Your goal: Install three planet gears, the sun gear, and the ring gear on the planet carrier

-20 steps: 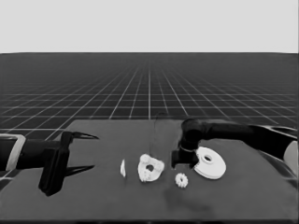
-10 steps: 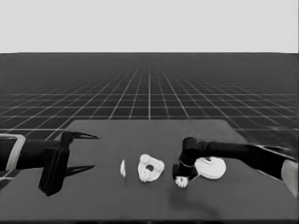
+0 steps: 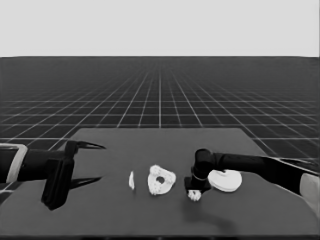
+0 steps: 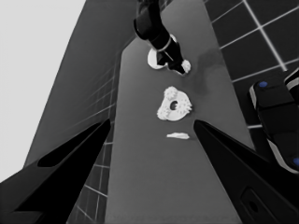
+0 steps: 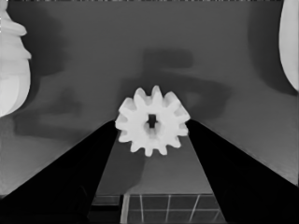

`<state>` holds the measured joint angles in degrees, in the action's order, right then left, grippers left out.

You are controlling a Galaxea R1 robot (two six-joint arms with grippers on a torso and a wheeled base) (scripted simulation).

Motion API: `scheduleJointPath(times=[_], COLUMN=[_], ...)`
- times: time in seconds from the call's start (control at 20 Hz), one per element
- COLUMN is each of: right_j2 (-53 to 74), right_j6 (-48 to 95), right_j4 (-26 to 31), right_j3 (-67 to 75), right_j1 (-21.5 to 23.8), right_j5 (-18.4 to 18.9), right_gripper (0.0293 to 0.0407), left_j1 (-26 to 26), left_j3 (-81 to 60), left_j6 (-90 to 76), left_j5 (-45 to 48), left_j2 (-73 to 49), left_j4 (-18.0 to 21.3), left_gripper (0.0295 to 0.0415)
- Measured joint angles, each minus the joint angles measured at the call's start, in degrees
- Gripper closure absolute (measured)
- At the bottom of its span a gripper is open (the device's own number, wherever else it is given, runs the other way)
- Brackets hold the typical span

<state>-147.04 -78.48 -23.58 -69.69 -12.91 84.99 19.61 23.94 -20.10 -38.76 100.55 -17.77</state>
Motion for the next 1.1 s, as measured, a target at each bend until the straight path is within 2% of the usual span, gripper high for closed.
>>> scheduleJointPath(times=[0.3,0.35,0.45,0.6,0.8,0.9,0.95,1.1], right_j2=[0.00,1.23,1.88,1.99,2.01,-16.69,-21.63,-27.17], right_j6=[0.00,-2.29,-3.90,-4.25,-4.28,-5.63,-3.91,-0.81], right_j4=[-0.01,4.57,9.76,12.12,12.67,13.89,14.13,14.40], right_j3=[-0.01,4.12,6.70,7.20,7.25,-11.01,-17.04,-25.40], right_j1=[0.00,4.27,10.13,12.57,13.07,14.30,14.49,14.62], right_j5=[0.00,2.14,3.35,3.62,3.66,4.08,3.79,3.32], right_gripper=[0.0390,0.0390,0.0390,0.0390,0.0390,0.0390,0.0390,0.0390], left_j1=[0.00,0.00,0.00,0.00,0.00,0.00,0.00,0.00], left_j3=[0.00,0.00,0.00,0.00,0.00,0.00,0.00,0.00], left_j6=[0.00,0.00,0.00,0.00,0.00,0.00,0.00,0.00], left_j5=[0.00,0.00,0.00,0.00,0.00,0.00,0.00,0.00], left_j2=[0.00,0.00,0.00,0.00,0.00,0.00,0.00,0.00], left_j4=[0.00,0.00,0.00,0.00,0.00,0.00,0.00,0.00], left_gripper=[0.0326,0.0326,0.0326,0.0326,0.0326,0.0326,0.0326,0.0326])
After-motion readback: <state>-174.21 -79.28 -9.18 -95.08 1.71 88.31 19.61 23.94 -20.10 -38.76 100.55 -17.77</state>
